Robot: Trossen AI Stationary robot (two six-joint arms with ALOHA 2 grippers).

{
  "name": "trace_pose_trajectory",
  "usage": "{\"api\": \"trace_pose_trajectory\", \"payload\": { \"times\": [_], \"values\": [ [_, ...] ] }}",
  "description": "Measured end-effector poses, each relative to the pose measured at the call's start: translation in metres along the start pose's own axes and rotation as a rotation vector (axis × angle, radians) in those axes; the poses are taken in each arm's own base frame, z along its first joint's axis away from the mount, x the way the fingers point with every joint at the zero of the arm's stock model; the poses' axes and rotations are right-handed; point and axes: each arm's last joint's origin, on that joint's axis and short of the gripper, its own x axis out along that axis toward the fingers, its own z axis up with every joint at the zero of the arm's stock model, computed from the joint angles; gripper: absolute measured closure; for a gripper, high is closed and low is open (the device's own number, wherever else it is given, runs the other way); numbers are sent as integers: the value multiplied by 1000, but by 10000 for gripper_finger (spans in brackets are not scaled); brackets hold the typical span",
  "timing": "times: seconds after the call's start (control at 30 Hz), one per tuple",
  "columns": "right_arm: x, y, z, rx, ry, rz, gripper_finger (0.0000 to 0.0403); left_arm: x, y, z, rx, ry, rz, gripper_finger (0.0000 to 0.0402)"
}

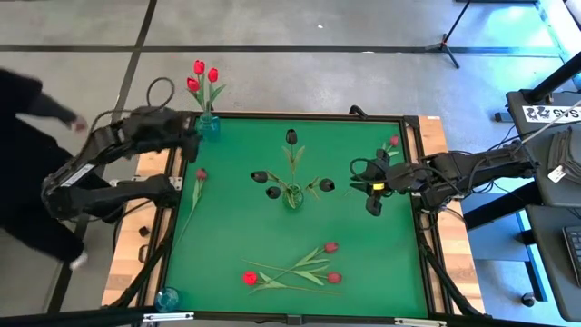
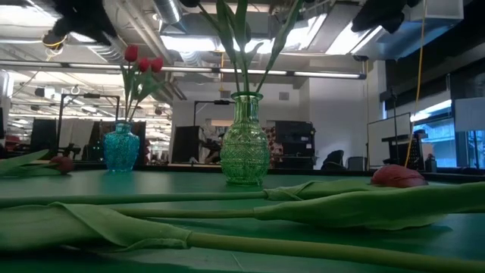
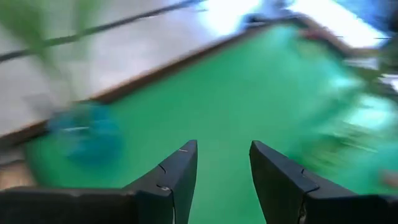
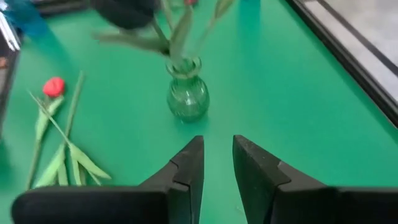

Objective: Sort flowers into vase by color
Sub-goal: Put the dark red tulip into the bottom blue vase

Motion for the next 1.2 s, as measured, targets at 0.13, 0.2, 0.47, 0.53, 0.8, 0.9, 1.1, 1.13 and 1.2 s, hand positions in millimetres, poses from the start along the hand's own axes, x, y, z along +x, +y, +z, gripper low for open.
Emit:
{"api": "trace_pose_trajectory", "payload": {
  "times": [0.13, 0.2, 0.47, 0.53, 0.8, 0.9, 1.1, 1.13, 1.2],
  "values": [
    [2, 0, -6, 18, 73, 5, 318, -11, -5, -21, 50, 13, -322, 259],
    [8, 4, -7, 31, 103, 20, 318, -6, -7, -32, 62, 3, -446, 259],
    [23, 53, -28, 6, 192, 84, 318, 48, -26, -72, 130, -10, -716, 259],
    [25, 67, -35, 12, 202, 96, 318, 57, -34, -80, 158, -13, -772, 259],
    [32, 106, -63, 39, 251, 81, 318, 64, -60, -111, 209, 64, -881, 259],
    [37, 114, -68, 66, 247, 72, 318, 58, -73, -121, 221, 83, -903, 259],
    [49, 130, -70, 126, 219, 113, 318, 44, -101, -144, 267, 81, -966, 259],
    [50, 132, -71, 128, 217, 125, 318, 43, -105, -149, 271, 100, -964, 259],
    [53, 135, -71, 134, 211, 132, 318, 42, -110, -160, 259, 162, -954, 259]
  ]
}}
